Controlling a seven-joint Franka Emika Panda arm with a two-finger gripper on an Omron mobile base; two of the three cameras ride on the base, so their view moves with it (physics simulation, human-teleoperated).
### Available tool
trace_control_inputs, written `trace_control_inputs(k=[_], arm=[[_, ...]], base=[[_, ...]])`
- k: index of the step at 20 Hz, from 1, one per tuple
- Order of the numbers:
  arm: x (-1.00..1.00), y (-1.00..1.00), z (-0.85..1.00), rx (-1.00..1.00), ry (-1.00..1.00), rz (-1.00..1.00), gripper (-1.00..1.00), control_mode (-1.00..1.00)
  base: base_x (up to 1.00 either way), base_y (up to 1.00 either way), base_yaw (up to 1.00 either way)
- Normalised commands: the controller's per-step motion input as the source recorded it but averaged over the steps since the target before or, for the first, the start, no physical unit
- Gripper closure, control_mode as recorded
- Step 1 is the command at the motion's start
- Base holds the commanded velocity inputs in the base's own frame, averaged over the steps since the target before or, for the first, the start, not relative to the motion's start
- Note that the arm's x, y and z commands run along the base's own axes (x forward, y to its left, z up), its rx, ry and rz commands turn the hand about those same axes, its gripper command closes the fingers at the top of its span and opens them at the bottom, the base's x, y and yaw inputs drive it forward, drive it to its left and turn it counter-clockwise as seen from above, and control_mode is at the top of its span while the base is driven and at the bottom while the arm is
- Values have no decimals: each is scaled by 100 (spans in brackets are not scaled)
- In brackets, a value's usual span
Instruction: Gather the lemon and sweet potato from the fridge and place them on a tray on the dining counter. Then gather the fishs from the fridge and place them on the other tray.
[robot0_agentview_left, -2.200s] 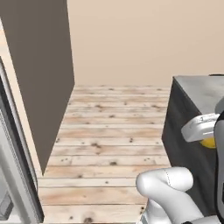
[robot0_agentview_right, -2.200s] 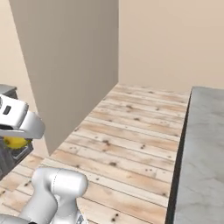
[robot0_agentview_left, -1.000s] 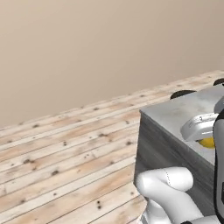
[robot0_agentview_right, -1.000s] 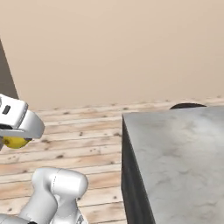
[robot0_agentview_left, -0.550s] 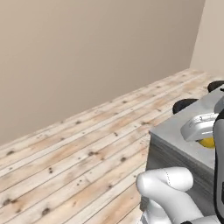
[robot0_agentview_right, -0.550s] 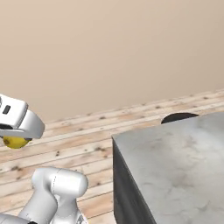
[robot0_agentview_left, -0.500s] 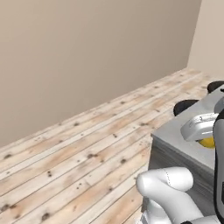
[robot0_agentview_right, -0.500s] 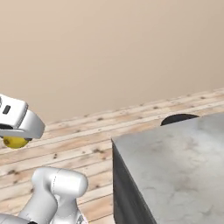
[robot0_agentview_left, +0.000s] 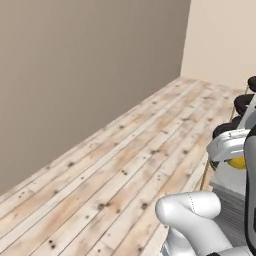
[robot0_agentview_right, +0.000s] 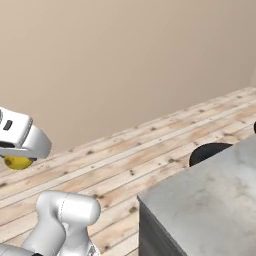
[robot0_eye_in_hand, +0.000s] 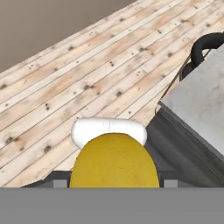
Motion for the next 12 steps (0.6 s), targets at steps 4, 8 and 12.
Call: trace_control_inputs(k=[4, 8, 12], arm=[[0, 0, 0, 0, 0, 0, 100, 100], [0, 0, 0, 0, 0, 0, 100, 100], [0, 0, 0, 0, 0, 0, 100, 100]], base=[[94, 53, -43], [89, 56, -45], [88, 58, -45]])
